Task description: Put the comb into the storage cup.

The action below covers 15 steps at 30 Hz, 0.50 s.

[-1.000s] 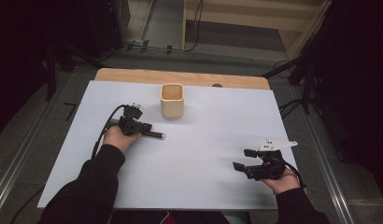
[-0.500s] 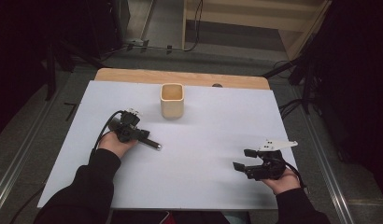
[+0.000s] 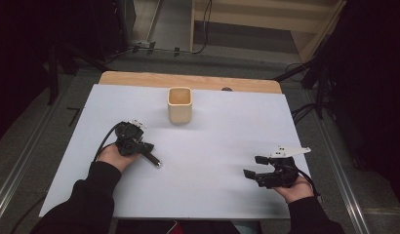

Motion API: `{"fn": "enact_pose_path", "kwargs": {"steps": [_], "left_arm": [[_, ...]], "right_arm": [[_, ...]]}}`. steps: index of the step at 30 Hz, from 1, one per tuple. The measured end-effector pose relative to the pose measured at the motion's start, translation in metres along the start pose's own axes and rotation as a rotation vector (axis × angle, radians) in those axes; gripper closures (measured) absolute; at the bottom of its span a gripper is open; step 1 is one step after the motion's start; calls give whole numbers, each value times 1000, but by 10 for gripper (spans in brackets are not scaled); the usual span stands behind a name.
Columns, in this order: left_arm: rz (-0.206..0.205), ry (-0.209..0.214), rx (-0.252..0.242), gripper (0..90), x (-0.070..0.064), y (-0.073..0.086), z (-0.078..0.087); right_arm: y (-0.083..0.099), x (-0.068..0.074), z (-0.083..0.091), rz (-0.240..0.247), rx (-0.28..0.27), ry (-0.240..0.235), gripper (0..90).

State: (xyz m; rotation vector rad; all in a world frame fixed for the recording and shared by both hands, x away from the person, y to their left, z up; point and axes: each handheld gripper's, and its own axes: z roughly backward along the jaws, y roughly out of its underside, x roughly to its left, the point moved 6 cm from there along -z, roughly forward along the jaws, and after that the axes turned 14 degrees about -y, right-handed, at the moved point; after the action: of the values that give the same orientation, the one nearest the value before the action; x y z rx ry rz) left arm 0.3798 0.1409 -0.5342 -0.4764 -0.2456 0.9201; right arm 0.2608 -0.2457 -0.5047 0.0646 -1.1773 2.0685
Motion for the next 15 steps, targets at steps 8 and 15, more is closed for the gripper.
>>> {"fn": "enact_pose_path", "kwargs": {"steps": [8, 15], "left_arm": [[-5, 9, 20, 900, 0, 11, 7], [-1, -4, 35, 900, 5, 22, 14]], "right_arm": [[0, 0, 0, 0, -1, -1, 234], [0, 0, 0, 0, 0, 1, 234]]}}
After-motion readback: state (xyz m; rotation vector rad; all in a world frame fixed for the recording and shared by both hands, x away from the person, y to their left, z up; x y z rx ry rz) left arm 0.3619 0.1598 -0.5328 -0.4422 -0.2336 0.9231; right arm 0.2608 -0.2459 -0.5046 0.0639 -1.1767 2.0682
